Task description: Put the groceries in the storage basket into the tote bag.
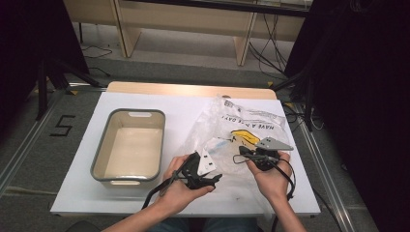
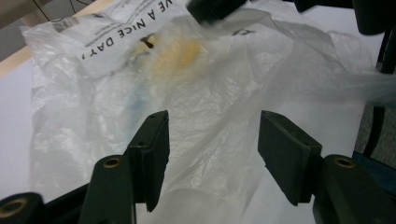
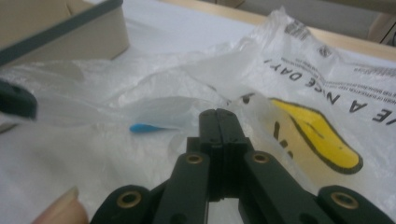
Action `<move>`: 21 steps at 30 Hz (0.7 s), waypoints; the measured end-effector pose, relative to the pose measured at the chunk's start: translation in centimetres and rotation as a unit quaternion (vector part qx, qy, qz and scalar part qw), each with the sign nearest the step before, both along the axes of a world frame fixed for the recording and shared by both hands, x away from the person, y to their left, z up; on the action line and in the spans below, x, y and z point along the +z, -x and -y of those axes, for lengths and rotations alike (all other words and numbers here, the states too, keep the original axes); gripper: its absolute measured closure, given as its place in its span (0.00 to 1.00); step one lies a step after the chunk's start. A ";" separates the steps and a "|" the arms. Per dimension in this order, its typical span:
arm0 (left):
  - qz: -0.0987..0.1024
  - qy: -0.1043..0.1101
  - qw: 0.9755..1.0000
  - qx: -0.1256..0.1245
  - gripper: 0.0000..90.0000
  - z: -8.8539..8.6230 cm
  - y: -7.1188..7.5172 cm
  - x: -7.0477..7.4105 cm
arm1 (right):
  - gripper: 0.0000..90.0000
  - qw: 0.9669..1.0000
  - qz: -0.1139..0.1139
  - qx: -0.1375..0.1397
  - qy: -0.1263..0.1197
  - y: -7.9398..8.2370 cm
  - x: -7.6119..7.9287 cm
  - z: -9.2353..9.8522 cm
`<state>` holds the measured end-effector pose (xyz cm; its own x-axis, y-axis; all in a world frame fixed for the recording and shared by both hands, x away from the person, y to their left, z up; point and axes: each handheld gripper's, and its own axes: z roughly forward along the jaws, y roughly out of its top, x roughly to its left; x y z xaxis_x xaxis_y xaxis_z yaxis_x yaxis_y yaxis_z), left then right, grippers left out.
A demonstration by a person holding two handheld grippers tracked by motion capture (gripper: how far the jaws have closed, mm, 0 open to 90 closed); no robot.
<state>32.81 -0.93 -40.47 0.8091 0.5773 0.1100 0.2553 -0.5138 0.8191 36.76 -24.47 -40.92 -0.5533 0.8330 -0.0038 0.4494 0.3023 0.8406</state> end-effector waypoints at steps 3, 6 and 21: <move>0.003 0.017 1.000 0.020 0.48 -0.8 -0.7 0.4 | 1.00 0.999 -0.032 0.011 0.012 0.3 -0.8 0.3; -0.001 0.018 0.999 0.031 0.48 -1.3 -1.2 0.3 | 1.00 0.999 -0.049 0.016 0.017 0.4 -1.2 0.4; -0.031 -0.040 0.996 0.076 0.60 -0.7 -4.4 -2.8 | 1.00 0.983 -0.159 0.067 0.071 0.4 -4.5 -0.3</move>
